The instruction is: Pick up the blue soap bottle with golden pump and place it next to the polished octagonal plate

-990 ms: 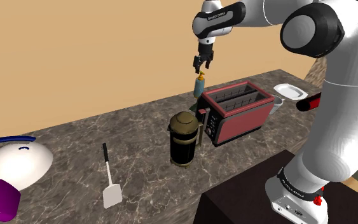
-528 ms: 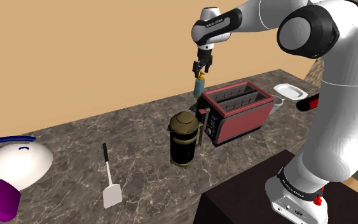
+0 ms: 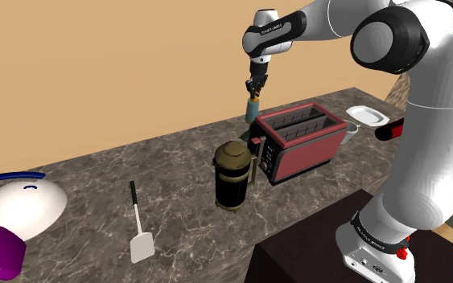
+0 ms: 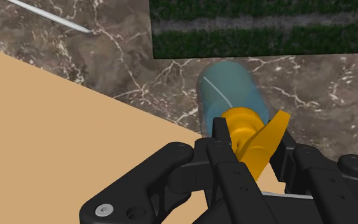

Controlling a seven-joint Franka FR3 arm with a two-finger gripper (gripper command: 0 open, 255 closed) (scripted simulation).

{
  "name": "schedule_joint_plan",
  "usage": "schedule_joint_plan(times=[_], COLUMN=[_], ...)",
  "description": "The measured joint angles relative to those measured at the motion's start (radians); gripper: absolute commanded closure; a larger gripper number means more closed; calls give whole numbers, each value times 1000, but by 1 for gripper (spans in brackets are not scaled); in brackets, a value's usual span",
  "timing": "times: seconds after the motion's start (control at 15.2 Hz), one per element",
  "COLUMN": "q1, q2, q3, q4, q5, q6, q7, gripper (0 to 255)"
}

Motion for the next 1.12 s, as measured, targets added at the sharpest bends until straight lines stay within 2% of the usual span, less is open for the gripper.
schedule_joint_plan(times=[0.53,1.12], q1=[1,-1], q2=[-3,-28], q3=[0,-4], q4=[2,79], q5=[-1,-7], q6=[-6,-107], q7=[1,2], gripper=[255,255])
